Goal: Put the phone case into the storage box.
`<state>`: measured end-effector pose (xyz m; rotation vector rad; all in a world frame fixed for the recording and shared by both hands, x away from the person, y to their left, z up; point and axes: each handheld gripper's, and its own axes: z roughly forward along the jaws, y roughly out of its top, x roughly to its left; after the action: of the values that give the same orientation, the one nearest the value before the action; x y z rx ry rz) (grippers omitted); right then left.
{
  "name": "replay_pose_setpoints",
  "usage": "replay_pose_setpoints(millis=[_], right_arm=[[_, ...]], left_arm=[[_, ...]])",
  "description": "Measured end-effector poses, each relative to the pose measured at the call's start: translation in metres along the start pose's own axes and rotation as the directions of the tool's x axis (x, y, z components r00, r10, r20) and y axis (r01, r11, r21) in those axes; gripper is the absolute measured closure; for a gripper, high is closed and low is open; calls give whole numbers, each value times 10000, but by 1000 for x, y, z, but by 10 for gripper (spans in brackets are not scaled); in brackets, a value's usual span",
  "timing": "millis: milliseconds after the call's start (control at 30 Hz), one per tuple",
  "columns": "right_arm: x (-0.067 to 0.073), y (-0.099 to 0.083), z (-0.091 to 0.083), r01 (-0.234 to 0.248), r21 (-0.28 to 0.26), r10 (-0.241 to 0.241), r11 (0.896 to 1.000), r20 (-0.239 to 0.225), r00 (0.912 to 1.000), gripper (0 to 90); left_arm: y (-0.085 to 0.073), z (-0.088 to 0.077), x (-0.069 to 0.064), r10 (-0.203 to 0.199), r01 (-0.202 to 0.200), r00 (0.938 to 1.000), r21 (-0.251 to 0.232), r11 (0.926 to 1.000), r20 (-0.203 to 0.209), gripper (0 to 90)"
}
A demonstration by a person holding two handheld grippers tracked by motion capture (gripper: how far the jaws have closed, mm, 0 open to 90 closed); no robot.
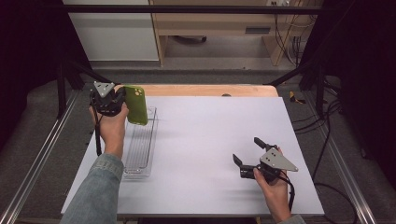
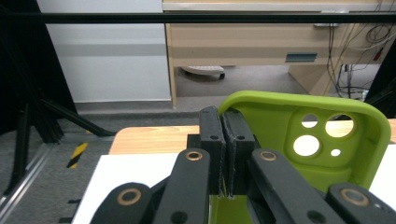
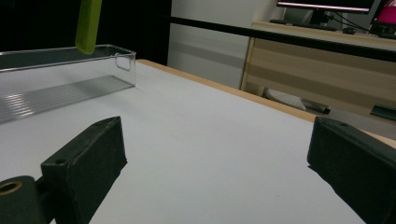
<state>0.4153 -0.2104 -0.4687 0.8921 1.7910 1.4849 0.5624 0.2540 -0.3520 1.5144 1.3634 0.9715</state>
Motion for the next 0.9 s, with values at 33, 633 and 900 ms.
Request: replay_pose_setpoints(millis=[33, 633, 900], right_arm=[[0, 0, 0, -5, -2, 5, 10000, -2, 10000, 45], [-2, -1, 0, -18, 93, 18, 10000, 55, 10000, 44], [-3, -1, 0, -71, 98, 69, 9999, 182, 9998, 47]], left_arm=[[0, 0, -1, -27, 27, 10000, 12, 10000, 13, 876], [-1, 26, -3, -209, 216, 9995, 282, 9994, -239, 876], [1, 32, 0, -314, 316, 9995, 257, 9992, -88, 876]])
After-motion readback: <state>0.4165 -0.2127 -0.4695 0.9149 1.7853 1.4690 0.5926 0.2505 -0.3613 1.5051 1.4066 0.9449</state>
